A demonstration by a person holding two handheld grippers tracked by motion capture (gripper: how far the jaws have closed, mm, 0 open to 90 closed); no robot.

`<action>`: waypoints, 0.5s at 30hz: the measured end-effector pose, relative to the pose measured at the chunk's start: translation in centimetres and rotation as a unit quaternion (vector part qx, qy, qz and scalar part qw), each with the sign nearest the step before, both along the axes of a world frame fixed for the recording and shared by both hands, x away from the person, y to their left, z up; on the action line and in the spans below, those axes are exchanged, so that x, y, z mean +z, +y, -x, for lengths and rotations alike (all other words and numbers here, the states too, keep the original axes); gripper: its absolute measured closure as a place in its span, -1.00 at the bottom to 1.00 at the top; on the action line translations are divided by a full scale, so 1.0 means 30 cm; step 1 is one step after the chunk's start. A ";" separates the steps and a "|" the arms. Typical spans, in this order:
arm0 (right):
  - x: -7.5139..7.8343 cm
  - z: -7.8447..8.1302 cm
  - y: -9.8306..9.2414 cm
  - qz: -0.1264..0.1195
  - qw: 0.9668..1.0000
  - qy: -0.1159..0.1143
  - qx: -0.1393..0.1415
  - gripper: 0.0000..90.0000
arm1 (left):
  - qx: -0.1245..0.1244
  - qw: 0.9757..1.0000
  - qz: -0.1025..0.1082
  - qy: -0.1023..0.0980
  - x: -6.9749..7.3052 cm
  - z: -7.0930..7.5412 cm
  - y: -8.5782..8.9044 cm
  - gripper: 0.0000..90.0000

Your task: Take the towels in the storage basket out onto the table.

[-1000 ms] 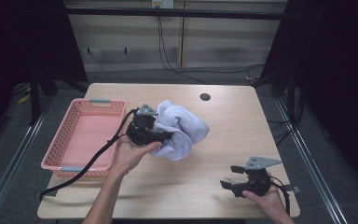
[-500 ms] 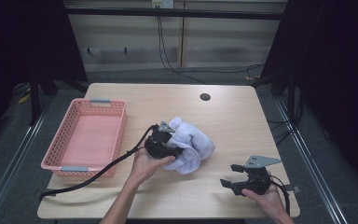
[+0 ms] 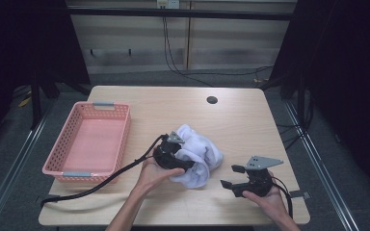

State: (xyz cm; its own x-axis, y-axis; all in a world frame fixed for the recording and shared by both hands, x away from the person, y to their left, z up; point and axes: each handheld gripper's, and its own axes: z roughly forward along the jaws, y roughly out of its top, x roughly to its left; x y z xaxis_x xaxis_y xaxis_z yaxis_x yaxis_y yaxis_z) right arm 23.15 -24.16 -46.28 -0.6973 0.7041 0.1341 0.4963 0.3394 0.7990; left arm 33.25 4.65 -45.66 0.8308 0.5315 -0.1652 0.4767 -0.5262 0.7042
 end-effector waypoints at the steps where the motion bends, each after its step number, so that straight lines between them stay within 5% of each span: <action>1: 0.011 -0.002 0.006 -0.004 1.000 -0.006 0.004 -0.39 | 0.002 1.000 -0.001 -0.004 0.008 0.010 0.004 -0.50; 5: 0.065 -0.023 0.026 -0.022 0.999 -0.024 0.006 -0.36 | 0.002 1.000 0.017 -0.003 0.026 0.028 0.039 -0.50; 7: 0.093 -0.043 0.052 -0.024 0.999 -0.036 0.012 -0.34 | 0.008 1.000 0.006 -0.001 0.036 0.032 0.057 -0.54; 10: 0.116 -0.078 0.097 -0.028 0.998 -0.046 0.025 -0.25 | 0.011 1.000 0.020 0.001 0.045 0.052 0.092 -0.40; 12: 0.125 -0.105 0.131 -0.030 0.998 -0.048 0.035 -0.21 | 0.017 1.000 0.009 -0.004 0.045 0.069 0.121 -0.41; 15: 0.130 -0.148 0.179 -0.031 0.997 -0.046 0.047 -0.15 | 0.025 0.999 0.023 0.007 0.042 0.082 0.170 -0.34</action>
State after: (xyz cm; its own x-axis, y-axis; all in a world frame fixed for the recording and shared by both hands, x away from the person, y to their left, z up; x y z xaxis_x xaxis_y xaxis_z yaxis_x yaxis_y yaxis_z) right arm 27.60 -18.79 -42.37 -0.7715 0.6270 0.1082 0.3882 0.3291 0.8608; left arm 30.79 9.75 -44.39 0.8007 0.5639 -0.2023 0.5118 -0.4683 0.7202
